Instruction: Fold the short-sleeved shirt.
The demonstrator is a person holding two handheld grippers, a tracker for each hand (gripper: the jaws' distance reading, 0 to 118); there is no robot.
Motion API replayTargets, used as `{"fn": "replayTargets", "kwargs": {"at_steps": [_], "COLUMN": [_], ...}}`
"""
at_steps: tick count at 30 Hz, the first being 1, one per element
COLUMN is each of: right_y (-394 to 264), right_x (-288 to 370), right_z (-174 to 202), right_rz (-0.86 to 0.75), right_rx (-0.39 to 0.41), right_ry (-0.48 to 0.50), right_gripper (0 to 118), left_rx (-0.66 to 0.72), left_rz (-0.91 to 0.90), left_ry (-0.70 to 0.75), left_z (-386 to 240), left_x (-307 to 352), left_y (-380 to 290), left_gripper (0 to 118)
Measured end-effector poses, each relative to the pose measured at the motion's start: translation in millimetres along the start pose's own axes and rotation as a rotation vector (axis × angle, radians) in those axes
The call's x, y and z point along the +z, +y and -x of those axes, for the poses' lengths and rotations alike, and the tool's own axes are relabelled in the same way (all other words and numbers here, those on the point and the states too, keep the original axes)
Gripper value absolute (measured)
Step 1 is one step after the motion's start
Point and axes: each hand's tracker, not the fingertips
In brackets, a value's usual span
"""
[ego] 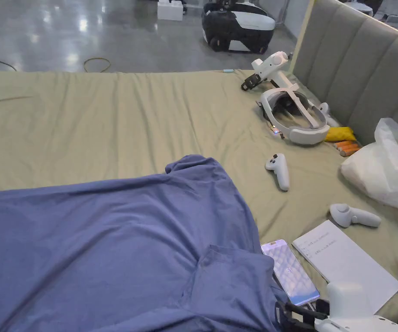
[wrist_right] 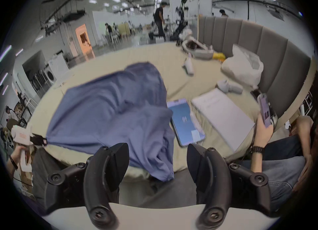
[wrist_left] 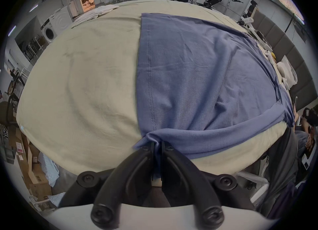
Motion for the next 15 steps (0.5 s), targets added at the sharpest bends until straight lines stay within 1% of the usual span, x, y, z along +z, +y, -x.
{"fn": "replayTargets", "kwargs": {"at_steps": [1,3,5,6,8,9,10,11,12,13,14,15], "right_y": [-2.9,-6.8,-10.7,-12.4,-14.6,-14.2,-13.0,-12.2,-12.4,-12.0,-11.7,-10.5], "right_x": [-11.3,-29.4,-42.8,-49.2,-60.5,-64.7,-68.0,-69.6,-71.3,-73.3,-72.2,-70.3], "right_z": [-0.8,2.1,9.7,13.9,18.7,18.9,17.6,15.4,12.9,11.4,11.9,12.3], "right_rz": [0.035,0.099,0.157,0.177,0.196,0.218,0.228,0.254,0.253,0.266,0.257,0.257], "right_rx": [0.01,0.039,0.118,0.162,0.225,0.228,0.214,0.191,0.182,0.169,0.177,0.18], "right_ry": [0.011,0.002,-0.021,-0.048,-0.09,-0.095,-0.081,-0.04,-0.007,0.03,0.0,0.0], "right_gripper": [74,74,74,74,73,68,53,29,13,13,12,11], "left_rx": [0.006,0.021,0.031,0.036,0.043,0.039,0.036,0.037,0.035,0.036,0.038,0.042], "left_rz": [-0.003,-0.002,-0.007,-0.011,-0.018,-0.021,-0.022,-0.02,-0.02,-0.019,-0.02,-0.021], "left_ry": [-0.003,-0.019,-0.02,-0.019,-0.025,-0.02,-0.017,-0.02,-0.018,-0.02,-0.022,-0.026], "left_z": [-3.4,-4.6,-5.9,-7.1,-10.5,-11.6,-12.7,-13.6,-13.6,-11.5,-11.0,-10.8], "left_x": [4.2,6.3,8.7,9.8,10.9,11.9,12.6,13.1,13.5,12.6,13.2,14.3], "left_y": [-0.6,-2.1,-3.1,-4.2,-7.8,-7.1,-7.0,-7.0,-7.1,-5.4,-5.5,-6.2], "left_gripper": [9,9,9,9,9,9,9,9,9,9,9,9]}}
